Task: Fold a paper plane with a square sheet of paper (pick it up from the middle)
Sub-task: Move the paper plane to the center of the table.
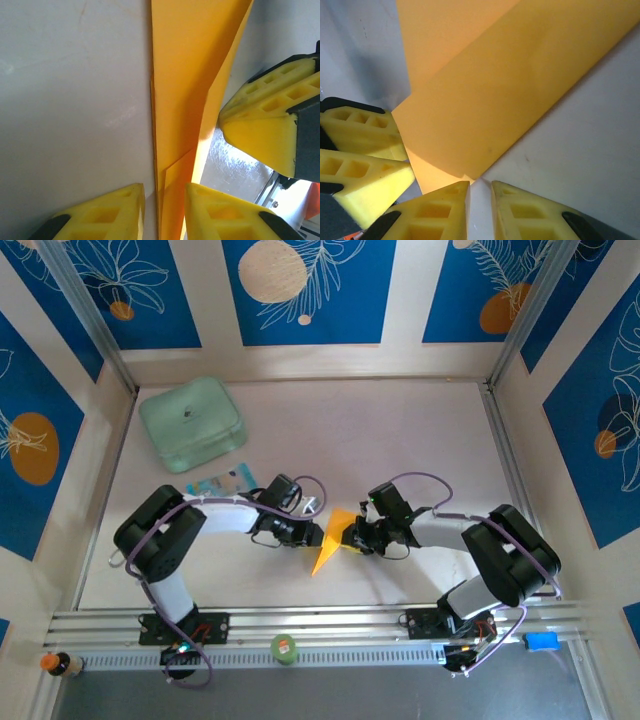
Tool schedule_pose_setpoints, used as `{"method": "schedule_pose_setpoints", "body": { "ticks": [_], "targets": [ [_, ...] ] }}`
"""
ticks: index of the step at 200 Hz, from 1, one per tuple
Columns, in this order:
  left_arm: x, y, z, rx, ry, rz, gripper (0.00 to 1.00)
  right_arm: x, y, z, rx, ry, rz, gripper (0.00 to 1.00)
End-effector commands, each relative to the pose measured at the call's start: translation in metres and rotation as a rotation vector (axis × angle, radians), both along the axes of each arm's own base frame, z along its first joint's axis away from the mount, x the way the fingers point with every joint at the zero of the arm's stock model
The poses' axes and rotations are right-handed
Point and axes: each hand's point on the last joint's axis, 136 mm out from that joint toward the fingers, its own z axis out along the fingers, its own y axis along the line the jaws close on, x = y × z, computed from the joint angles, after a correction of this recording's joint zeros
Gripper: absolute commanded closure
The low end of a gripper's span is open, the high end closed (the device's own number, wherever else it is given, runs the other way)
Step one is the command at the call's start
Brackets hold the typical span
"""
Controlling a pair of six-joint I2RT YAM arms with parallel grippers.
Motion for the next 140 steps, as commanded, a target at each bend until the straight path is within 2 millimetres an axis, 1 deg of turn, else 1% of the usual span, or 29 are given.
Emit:
{"method": "schedule_pose_setpoints", "body": {
  "ticks": [1,39,58,99,140],
  "targets": [
    [-0.005,0.007,-0.01,0.02,0.035,0.002,0.72,-0.002,0.008,0.001,0.022,0.014,0.019,0.81],
    [-0.006,0.006,-0.01,0.008,0.04,0.003,0.73,-0.001,0.009,0.002,0.03,0.011,0.016,0.81],
    [-0.008,0.0,-0.006,-0.032,0.054,-0.003,0.73,-0.002,0.009,0.002,0.03,0.011,0.017,0.81],
    [-0.01,-0.005,-0.005,-0.074,0.076,0.0,0.73,-0.002,0.009,0.001,0.029,0.013,0.013,0.81],
    [-0.014,-0.006,-0.006,-0.066,0.088,-0.011,0.73,-0.003,0.009,0.0,0.031,0.016,0.014,0.81]
  ]
}}
